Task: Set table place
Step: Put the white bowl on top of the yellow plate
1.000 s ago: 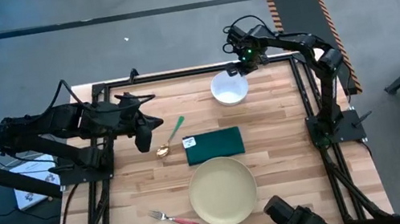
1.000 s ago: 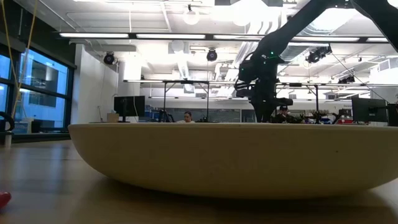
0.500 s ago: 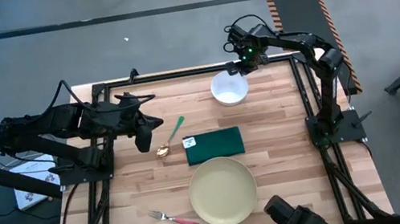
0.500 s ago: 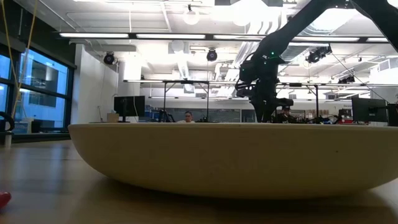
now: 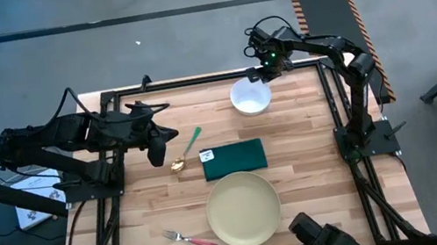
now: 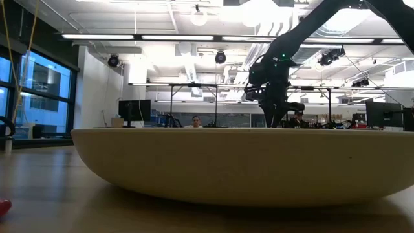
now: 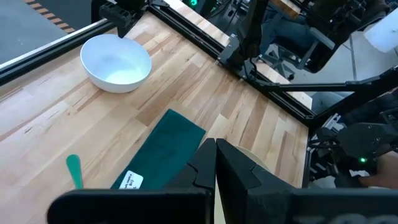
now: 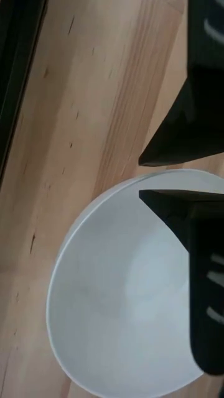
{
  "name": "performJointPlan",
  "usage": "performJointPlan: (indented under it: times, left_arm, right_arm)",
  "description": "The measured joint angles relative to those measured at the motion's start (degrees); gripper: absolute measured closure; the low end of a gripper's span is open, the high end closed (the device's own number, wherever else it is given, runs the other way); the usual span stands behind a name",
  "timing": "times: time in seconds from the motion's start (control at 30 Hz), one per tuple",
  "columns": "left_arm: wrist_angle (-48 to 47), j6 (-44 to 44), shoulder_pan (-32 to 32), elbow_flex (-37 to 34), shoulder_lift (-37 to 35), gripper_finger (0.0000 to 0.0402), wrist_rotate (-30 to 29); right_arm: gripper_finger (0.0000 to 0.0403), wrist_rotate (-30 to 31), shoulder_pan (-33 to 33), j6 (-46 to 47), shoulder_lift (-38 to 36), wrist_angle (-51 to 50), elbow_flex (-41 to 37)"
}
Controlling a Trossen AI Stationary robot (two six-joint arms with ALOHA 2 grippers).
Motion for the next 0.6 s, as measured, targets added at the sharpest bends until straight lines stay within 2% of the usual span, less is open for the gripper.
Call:
performJointPlan:
  times: [0.6]
  left_arm:
    - [0.0,0.0,0.0,0.0,0.0,0.0401,0.1]
  right_arm:
    - [0.0340,-0.9,0.4,0.2,2.4,0.0,0.0]
